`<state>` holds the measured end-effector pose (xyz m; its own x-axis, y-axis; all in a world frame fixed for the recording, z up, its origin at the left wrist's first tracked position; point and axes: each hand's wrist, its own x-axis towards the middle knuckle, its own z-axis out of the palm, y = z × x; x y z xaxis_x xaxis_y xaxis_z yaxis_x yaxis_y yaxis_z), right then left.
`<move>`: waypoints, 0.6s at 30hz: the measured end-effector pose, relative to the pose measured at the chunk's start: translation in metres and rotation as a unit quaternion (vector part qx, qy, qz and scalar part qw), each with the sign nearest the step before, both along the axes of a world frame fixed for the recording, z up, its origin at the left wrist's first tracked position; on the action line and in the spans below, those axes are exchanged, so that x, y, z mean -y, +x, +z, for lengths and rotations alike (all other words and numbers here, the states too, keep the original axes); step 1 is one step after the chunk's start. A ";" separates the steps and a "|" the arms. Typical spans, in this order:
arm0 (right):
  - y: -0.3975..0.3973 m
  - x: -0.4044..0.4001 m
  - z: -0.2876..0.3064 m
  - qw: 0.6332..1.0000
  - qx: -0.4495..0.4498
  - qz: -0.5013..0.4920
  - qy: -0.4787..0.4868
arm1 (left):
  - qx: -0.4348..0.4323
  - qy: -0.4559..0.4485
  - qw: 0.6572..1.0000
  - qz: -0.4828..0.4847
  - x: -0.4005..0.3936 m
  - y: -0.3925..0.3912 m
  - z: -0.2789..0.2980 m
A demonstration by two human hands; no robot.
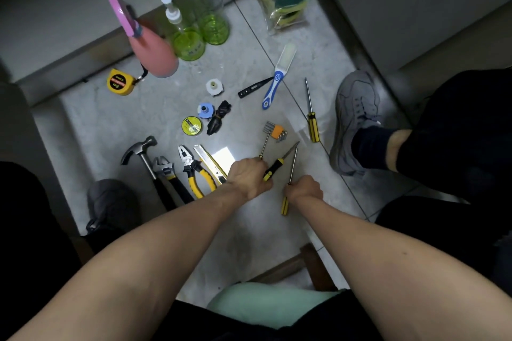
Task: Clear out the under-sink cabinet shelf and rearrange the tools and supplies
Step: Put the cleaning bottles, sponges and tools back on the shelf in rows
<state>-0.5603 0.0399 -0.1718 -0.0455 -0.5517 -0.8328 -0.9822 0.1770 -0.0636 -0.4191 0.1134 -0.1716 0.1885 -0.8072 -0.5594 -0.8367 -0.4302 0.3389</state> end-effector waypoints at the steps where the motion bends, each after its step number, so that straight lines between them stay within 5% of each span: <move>1: -0.001 0.000 0.000 1.000 -0.003 -0.001 -0.003 | -0.012 -0.001 1.000 0.010 0.000 0.000 0.003; 6: -0.004 0.004 0.008 0.999 -0.004 0.020 -0.032 | -0.048 -0.048 0.985 0.157 -0.019 0.007 0.020; 11: 0.021 0.012 0.017 0.991 0.088 0.011 -0.098 | -0.050 0.008 0.891 0.452 -0.032 0.017 0.026; 18: 0.069 0.008 0.018 0.971 0.203 0.070 -0.101 | -0.062 0.072 0.870 0.484 -0.048 0.010 0.016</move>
